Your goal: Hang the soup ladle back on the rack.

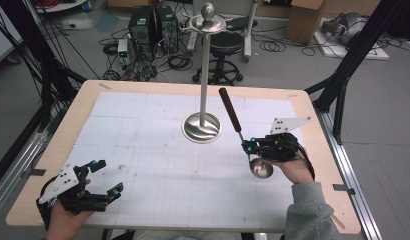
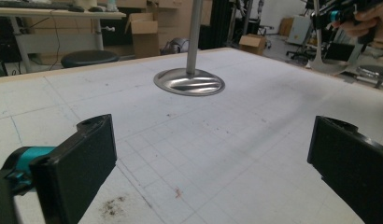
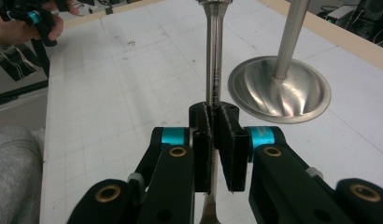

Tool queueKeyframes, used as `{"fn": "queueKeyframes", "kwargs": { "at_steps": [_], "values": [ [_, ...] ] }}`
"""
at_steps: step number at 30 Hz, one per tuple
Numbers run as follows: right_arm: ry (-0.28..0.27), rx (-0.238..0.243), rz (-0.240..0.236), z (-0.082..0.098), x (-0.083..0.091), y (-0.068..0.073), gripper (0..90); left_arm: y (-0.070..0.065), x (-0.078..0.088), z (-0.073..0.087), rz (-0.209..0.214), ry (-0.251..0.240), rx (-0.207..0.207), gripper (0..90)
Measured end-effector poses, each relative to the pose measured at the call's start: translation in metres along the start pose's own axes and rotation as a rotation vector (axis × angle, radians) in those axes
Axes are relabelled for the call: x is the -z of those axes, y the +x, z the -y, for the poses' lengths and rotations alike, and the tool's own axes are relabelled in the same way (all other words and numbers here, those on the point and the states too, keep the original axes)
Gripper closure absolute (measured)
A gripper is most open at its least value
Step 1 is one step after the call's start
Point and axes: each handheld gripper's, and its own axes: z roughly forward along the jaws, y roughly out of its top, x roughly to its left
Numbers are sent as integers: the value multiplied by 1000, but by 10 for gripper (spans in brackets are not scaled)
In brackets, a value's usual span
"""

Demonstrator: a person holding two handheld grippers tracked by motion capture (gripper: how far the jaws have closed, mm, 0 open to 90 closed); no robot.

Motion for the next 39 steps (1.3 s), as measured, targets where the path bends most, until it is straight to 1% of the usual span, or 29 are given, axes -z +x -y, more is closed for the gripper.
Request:
{"fn": "queueKeyframes", "kwargs": {
  "at_steps": [2,3,4,6,8,11,15,17,21,23,24,25,26,27,28,30,31,32,33,34,36,39],
  "values": [
    [-7,-2,-8,0,1,-2,845,1,0,1,-5,0,6,18],
    [-16,6,-12,0,1,-3,845,2,-1,1,-5,2,7,17],
    [-16,0,-14,-1,1,-3,845,2,-1,1,-4,5,8,17],
    [-22,10,-16,-1,1,-5,844,2,-2,1,-2,6,5,18],
    [-22,20,-12,-2,0,-6,845,1,-2,1,0,8,0,18],
    [-12,41,8,-5,-1,-8,844,1,-2,1,1,10,2,17],
    [-30,44,4,-8,2,-13,844,2,-2,1,0,9,2,18],
    [-38,53,10,-12,5,-16,845,1,-3,1,-2,9,3,17],
    [-58,45,15,-19,11,-20,844,1,-3,1,-1,9,6,17],
    [-71,38,16,-22,15,-23,844,2,-4,1,5,6,18,17],
    [-76,41,27,-24,15,-25,844,1,-4,1,10,1,24,18],
    [-70,37,32,-26,17,-26,844,1,-4,1,11,0,22,18],
    [-77,42,41,-27,17,-28,844,0,-5,1,14,0,22,18],
    [-85,32,42,-29,19,-29,844,0,-5,1,15,-3,22,18],
    [-94,33,43,-30,20,-31,845,-1,-5,1,16,-1,18,18],
    [-119,24,47,-33,23,-34,844,-1,-5,0,-1,-11,-5,17],
    [-136,14,54,-34,25,-36,844,-1,-4,0,-8,-19,-10,17],
    [-146,1,57,-34,26,-36,844,0,-3,-1,-12,-29,-10,17],
    [-161,-2,64,-35,27,-37,844,1,-3,-1,-15,-35,-7,17],
    [-168,-11,72,-35,27,-38,845,1,-2,0,-16,-35,2,17],
    [-173,-11,83,-36,28,-40,845,2,-2,0,-20,-27,0,17],
    [-163,-16,100,-37,29,-43,844,2,-2,0,-17,-30,3,17]
  ]
}}
